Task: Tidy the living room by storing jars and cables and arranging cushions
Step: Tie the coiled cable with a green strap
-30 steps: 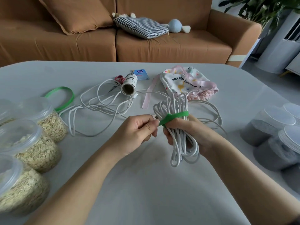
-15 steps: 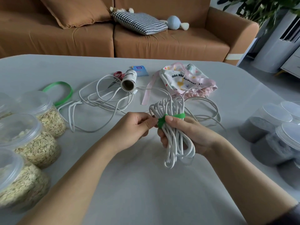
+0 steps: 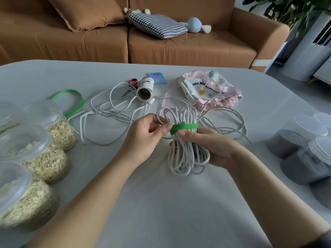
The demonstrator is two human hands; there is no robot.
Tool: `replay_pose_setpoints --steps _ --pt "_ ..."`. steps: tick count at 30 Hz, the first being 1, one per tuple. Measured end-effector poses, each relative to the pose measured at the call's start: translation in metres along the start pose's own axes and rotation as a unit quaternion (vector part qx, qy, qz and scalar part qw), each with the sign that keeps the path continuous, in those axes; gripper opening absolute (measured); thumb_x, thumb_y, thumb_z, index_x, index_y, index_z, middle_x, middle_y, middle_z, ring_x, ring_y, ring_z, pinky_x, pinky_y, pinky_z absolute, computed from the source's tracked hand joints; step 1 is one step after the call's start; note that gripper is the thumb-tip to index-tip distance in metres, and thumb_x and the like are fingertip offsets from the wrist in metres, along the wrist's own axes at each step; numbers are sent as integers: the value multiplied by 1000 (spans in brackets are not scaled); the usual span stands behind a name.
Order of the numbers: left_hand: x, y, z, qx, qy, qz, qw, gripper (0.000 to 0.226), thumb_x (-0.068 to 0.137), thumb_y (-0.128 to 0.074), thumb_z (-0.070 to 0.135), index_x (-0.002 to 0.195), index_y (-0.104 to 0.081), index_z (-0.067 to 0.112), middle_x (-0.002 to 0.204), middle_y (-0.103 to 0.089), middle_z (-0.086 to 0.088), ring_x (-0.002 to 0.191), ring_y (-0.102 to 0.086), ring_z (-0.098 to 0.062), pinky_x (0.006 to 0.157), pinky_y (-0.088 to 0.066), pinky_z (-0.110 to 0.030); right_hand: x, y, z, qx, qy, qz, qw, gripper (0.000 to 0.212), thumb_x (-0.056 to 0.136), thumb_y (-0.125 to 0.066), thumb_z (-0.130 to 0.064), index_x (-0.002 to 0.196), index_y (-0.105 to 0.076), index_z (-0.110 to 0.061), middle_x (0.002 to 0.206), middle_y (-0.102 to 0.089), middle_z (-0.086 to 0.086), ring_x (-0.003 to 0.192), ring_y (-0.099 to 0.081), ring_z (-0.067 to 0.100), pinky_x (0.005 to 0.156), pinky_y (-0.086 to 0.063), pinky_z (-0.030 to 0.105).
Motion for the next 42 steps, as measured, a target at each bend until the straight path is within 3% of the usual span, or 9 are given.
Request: replay_pose_setpoints --steps 5,12,17,24,28,30,34,39,42 --pt "0 2 5 51 -28 11 998 11 90 -66 12 81 -61 9 47 -53 15 42 -40 1 48 -29 -10 1 9 -9 -189 36 67 979 32 74 -82 -20 100 -70 -8 99 -71 22 96 -68 39 95 -50 52" --pt "1 -3 -8 64 12 -28 998 23 91 -64 27 75 -55 13 43 -47 11 41 -35 -4 47 -28 -23 0 27 -6 -106 76 139 982 18 84 -65 -1 100 -64 8 91 -69 28 80 -67 35 82 -55 48" --pt "3 -12 -3 -2 14 -94 995 30 82 -60 37 69 -56 10 45 -38 9 43 -28 -10 44 -23 -21 -2 15 -7 -2 85 31 996 24 79 -61 -10 97 -61 6 76 -68 14 63 -65 20 56 -52 26" --pt "-6 -28 -3 -61 59 -181 980 14 81 -61 35 77 -72 26 52 -36 4 46 -27 -10 43 -23 -18 -11 -10 2 -10 47 -115 992 28 89 -46 -21 102 -67 -7 97 -70 14 84 -67 24 75 -55 34" --pt "-6 -26 4 -44 36 -176 983 13 83 -67 35 87 -76 26 62 -48 -8 52 -37 -12 48 -28 -18 -11 -10 19 -118 -23 -130 984 48 87 -59 -47 115 -63 -7 112 -68 20 101 -64 38 92 -48 50" --pt "-4 -22 7 -32 21 -148 988 8 89 -65 20 89 -73 18 63 -62 10 54 -50 -1 54 -35 -12 -10 -7 15 -144 -19 -111 983 52 84 -64 -48 119 -61 -9 115 -68 18 105 -65 36 90 -53 46" --pt "0 0 18 137 -71 -22 988 15 90 -66 23 77 -71 16 51 -54 14 50 -43 2 53 -33 -16 -3 18 -7 -176 49 41 982 56 78 -72 -53 104 -66 -4 93 -68 17 80 -62 31 79 -53 43" --pt "-3 5 24 157 -102 30 982 18 88 -70 25 73 -66 15 59 -62 -4 54 -47 -21 53 -38 -30 -4 5 -10 -123 49 10 991 47 83 -60 -53 113 -68 -18 108 -72 5 98 -64 25 92 -46 37" --pt "-5 -4 24 140 -94 -21 985 18 91 -66 21 74 -64 14 55 -59 4 51 -45 -13 52 -37 -24 -9 -6 -16 -172 64 -3 983 25 81 -72 -36 92 -69 -14 80 -70 -4 77 -65 11 73 -48 26"
Point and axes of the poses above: each hand's wrist, its own x-axis towards the middle knuckle, its own y-axis out of the back of the hand, z = x × y, the point moved 10 cm from there along x, towards the middle knuckle
